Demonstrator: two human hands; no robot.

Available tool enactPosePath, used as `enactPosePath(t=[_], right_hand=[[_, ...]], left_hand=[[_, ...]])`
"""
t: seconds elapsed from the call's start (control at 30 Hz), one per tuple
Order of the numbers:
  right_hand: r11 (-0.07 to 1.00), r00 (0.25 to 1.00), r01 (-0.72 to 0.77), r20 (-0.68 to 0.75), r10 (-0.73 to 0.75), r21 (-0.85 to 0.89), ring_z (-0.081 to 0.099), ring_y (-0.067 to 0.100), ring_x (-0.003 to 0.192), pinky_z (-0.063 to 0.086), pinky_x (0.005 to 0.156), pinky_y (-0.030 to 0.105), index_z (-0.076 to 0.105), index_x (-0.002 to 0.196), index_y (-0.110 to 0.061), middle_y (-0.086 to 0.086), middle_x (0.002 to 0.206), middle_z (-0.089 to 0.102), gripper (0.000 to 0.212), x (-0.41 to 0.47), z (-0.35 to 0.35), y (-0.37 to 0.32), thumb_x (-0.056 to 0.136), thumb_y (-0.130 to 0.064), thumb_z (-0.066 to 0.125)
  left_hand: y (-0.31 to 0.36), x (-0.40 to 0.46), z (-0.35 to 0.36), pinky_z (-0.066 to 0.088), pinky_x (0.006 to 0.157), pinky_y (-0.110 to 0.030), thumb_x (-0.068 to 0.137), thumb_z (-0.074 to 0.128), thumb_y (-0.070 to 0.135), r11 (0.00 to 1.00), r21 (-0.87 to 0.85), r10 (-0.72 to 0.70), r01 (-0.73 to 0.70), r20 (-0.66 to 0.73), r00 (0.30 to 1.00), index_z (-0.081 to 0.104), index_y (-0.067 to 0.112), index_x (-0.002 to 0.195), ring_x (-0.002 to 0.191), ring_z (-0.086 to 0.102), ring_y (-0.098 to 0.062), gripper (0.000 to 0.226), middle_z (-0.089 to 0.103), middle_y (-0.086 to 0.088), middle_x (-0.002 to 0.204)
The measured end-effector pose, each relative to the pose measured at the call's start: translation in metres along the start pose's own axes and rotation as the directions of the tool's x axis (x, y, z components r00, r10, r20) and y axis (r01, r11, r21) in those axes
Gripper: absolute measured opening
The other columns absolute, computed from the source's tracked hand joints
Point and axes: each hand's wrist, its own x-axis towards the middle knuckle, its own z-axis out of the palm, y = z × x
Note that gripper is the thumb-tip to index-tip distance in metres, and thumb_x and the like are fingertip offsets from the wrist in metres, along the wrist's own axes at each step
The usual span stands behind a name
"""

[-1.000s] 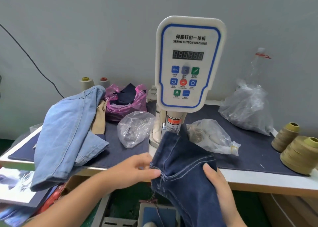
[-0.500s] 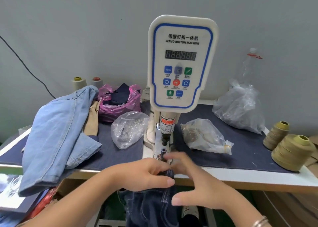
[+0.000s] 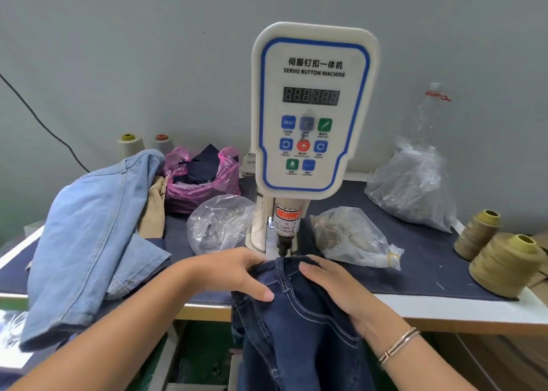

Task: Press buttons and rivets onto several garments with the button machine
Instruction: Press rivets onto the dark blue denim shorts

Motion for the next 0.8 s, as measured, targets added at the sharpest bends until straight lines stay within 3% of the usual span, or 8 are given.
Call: enactPosePath(t=[0.13, 0.27, 0.4, 0.5, 0.6, 0.67, 0.8], right_hand=[[0.999, 0.998, -0.034, -0.058, 0.036, 0.033, 0.068, 0.016, 0.1, 0.052, 0.075, 0.019, 0.074, 0.1, -0.022, 0.005, 0.106, 0.072, 0.025, 0.014, -0.002, 0.005, 0.097, -0.024, 0.05], [1.0, 0.992, -0.009, -0.129, 0.012, 0.026, 0.069, 0.013, 0.094, 0.052, 0.07, 0.017, 0.073, 0.098, -0.019, 0.003, 0.101, 0.074, 0.02, 0.03, -0.005, 0.002, 0.096, -0.023, 0.053], [1.0, 0.989, 0.005, -0.15, -0.005, 0.001, 0.069, 0.015, 0.096, 0.053, 0.075, 0.021, 0.07, 0.103, -0.017, 0.003, 0.101, 0.074, 0.019, 0.044, -0.007, 0.004, 0.095, -0.026, 0.055], [0.994, 0.995, -0.038, -0.09, 0.048, 0.103, 0.068, 0.021, 0.098, 0.053, 0.085, 0.03, 0.069, 0.104, -0.014, 0.009, 0.105, 0.072, 0.019, 0.047, -0.006, 0.02, 0.095, -0.023, 0.055], [0.99, 0.994, -0.024, -0.098, 0.038, 0.141, 0.07, 0.019, 0.092, 0.054, 0.074, 0.025, 0.068, 0.104, -0.012, 0.01, 0.102, 0.073, 0.018, 0.051, -0.005, 0.02, 0.095, -0.021, 0.055], [0.994, 0.992, -0.003, -0.129, 0.018, 0.114, 0.07, 0.017, 0.09, 0.053, 0.068, 0.021, 0.068, 0.106, -0.012, 0.008, 0.099, 0.074, 0.018, 0.055, -0.006, 0.015, 0.094, -0.021, 0.056], [0.995, 0.987, 0.006, -0.161, 0.009, 0.096, 0.071, 0.015, 0.088, 0.053, 0.067, 0.019, 0.067, 0.106, -0.012, 0.006, 0.097, 0.074, 0.018, 0.061, -0.007, 0.018, 0.093, -0.019, 0.057]], left_hand=[[-0.019, 0.003, 0.0, 0.049, 0.094, -0.025, 0.093, 0.061, 0.017, 0.978, -0.205, 0.055, -0.048, 0.029, 0.998, 0.06, 0.016, 0.123, 0.112, 0.063, -0.015, 0.03, 0.069, 0.006, 0.117], [-0.031, 0.011, -0.004, 0.043, 0.105, -0.049, 0.09, 0.06, 0.023, 0.91, -0.404, 0.05, -0.091, -0.11, 0.993, 0.056, 0.005, 0.125, 0.119, 0.059, -0.034, 0.039, 0.064, -0.017, 0.124], [-0.033, 0.024, -0.004, 0.051, 0.096, -0.037, 0.092, 0.061, 0.015, 0.858, -0.489, 0.072, -0.159, -0.192, 0.979, 0.055, 0.006, 0.123, 0.112, 0.064, -0.028, 0.033, 0.067, -0.014, 0.119], [-0.046, 0.03, 0.004, 0.052, 0.092, -0.041, 0.079, 0.073, 0.021, 0.84, -0.524, 0.017, -0.137, -0.227, 0.974, 0.057, 0.002, 0.112, 0.103, 0.067, -0.03, 0.042, 0.069, -0.019, 0.111], [-0.052, 0.035, 0.008, 0.047, 0.097, -0.049, 0.069, 0.079, 0.028, 0.808, -0.559, 0.014, -0.186, -0.298, 0.955, 0.056, -0.002, 0.115, 0.104, 0.065, -0.034, 0.06, 0.066, -0.025, 0.114], [-0.051, 0.04, 0.006, 0.047, 0.096, -0.047, 0.064, 0.08, 0.029, 0.791, -0.569, 0.004, -0.224, -0.361, 0.933, 0.054, -0.007, 0.116, 0.098, 0.064, -0.033, 0.068, 0.064, -0.028, 0.115], [-0.054, 0.048, 0.006, 0.05, 0.092, -0.041, 0.07, 0.077, 0.017, 0.758, -0.609, -0.017, -0.235, -0.379, 0.925, 0.058, -0.004, 0.115, 0.098, 0.066, -0.032, 0.054, 0.067, -0.024, 0.112]])
